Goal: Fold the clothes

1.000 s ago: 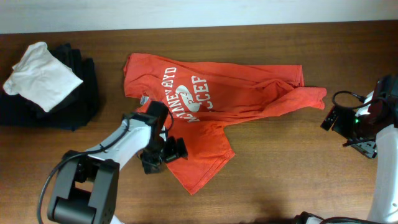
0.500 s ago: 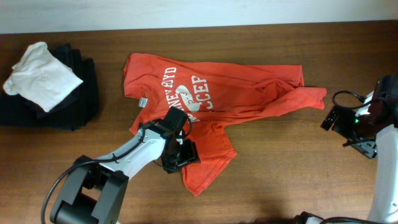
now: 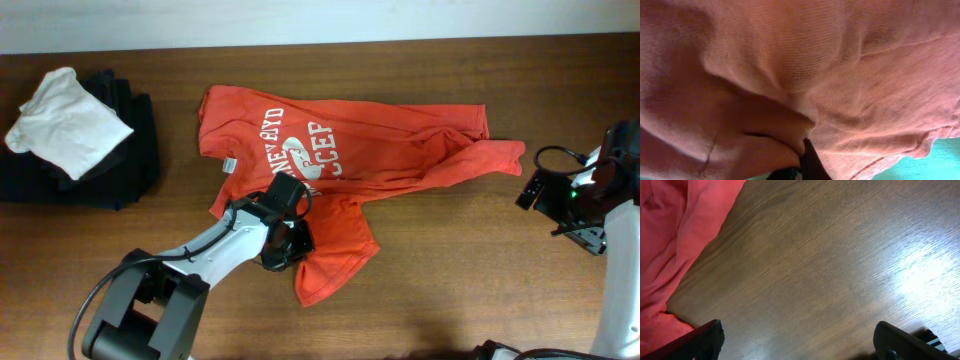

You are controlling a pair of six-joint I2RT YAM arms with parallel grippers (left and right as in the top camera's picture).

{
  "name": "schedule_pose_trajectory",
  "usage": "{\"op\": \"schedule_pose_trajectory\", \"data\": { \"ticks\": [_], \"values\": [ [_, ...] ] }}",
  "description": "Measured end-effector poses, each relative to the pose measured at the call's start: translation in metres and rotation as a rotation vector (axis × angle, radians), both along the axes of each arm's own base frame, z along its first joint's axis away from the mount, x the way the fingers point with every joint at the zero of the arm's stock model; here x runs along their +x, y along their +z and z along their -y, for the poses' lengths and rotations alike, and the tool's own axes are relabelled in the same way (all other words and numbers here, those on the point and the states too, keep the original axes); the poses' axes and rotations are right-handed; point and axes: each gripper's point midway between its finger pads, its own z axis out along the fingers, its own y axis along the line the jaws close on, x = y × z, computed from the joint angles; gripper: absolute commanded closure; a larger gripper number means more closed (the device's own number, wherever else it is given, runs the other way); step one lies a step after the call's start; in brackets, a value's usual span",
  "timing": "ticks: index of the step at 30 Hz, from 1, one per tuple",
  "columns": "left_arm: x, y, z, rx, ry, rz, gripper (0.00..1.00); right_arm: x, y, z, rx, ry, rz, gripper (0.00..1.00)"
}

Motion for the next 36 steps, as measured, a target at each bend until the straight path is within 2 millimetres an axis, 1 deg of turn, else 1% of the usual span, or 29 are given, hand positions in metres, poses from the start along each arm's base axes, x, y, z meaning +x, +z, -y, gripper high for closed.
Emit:
{"op": "schedule_pose_trajectory", "data": {
  "ticks": [2, 3, 4, 5, 6, 7, 8, 10, 12, 14, 16, 18, 21, 23, 24, 26, 28, 30, 32, 33, 34, 35, 36],
  "values": [
    [-0.002, 0.000, -0.003, 0.012, -0.002, -0.009, 1.00, 0.000, 0.000, 0.000, 0.000, 0.001, -0.001, 0.01],
    [-0.005, 0.000, -0.011, 0.033, 0.001, -0.031, 1.00, 0.000, 0.000, 0.000, 0.000, 0.002, 0.000, 0.00],
    [-0.009, 0.000, -0.019, 0.057, 0.001, -0.052, 1.00, 0.000, 0.000, 0.000, -0.001, 0.002, -0.001, 0.05],
    [-0.017, 0.001, -0.038, 0.108, 0.011, -0.096, 1.00, 0.000, 0.000, 0.000, 0.000, 0.003, -0.002, 0.09],
    [-0.022, 0.002, -0.056, 0.151, 0.029, -0.128, 1.00, 0.000, -0.001, 0.000, 0.004, 0.003, -0.002, 0.10],
    [-0.025, 0.004, -0.070, 0.183, 0.044, -0.147, 1.00, 0.001, -0.002, -0.002, 0.015, 0.009, -0.003, 0.12],
    [-0.026, 0.010, -0.091, 0.218, 0.075, -0.159, 1.00, 0.003, -0.004, -0.005, 0.034, 0.025, -0.003, 0.13],
    [-0.018, 0.031, -0.134, 0.253, 0.158, -0.114, 1.00, 0.009, -0.012, -0.013, 0.084, 0.079, -0.014, 0.14],
    [-0.009, 0.048, -0.160, 0.256, 0.238, -0.058, 1.00, 0.015, -0.020, -0.019, 0.111, 0.123, -0.029, 0.13],
    [-0.003, 0.062, -0.183, 0.247, 0.324, -0.010, 1.00, 0.025, -0.030, -0.030, 0.137, 0.180, -0.047, 0.12],
    [-0.002, 0.066, -0.190, 0.243, 0.351, 0.006, 1.00, 0.036, -0.040, -0.042, 0.150, 0.235, -0.056, 0.06],
    [-0.003, 0.066, -0.190, 0.239, 0.345, 0.003, 1.00, 0.055, -0.050, -0.052, 0.145, 0.295, -0.037, 0.06],
    [-0.002, 0.066, -0.187, 0.235, 0.332, 0.006, 1.00, 0.088, -0.067, -0.066, 0.127, 0.367, 0.013, 0.07],
    [-0.003, 0.066, -0.186, 0.233, 0.330, 0.005, 1.00, 0.113, -0.088, -0.074, 0.122, 0.401, 0.036, 0.12],
    [-0.002, 0.066, -0.186, 0.232, 0.330, 0.005, 1.00, 0.122, -0.098, -0.076, 0.122, 0.405, 0.041, 0.13],
    [-0.003, 0.066, -0.185, 0.232, 0.328, 0.005, 1.00, 0.136, -0.118, -0.078, 0.125, 0.406, 0.045, 0.13],
    [-0.002, 0.066, -0.185, 0.232, 0.327, 0.006, 1.00, 0.147, -0.138, -0.077, 0.130, 0.396, 0.043, 0.16],
    [-0.002, 0.066, -0.185, 0.232, 0.327, 0.006, 1.00, 0.159, -0.158, -0.075, 0.128, 0.386, 0.055, 0.21],
    [-0.002, 0.066, -0.185, 0.231, 0.328, 0.007, 1.00, 0.170, -0.167, -0.074, 0.120, 0.383, 0.082, 0.36],
    [-0.001, 0.066, -0.185, 0.231, 0.328, 0.009, 1.00, 0.176, -0.168, -0.073, 0.112, 0.383, 0.102, 0.55],
    [0.000, 0.066, -0.185, 0.231, 0.329, 0.014, 1.00, 0.185, -0.167, -0.072, 0.101, 0.389, 0.134, 0.79],
    [0.001, 0.066, -0.185, 0.230, 0.329, 0.019, 1.00, 0.189, -0.166, -0.072, 0.097, 0.386, 0.151, 0.93],
    [0.002, 0.066, -0.185, 0.229, 0.330, 0.022, 1.00, 0.194, -0.164, -0.073, 0.088, 0.391, 0.172, 0.96]
  ]
}}
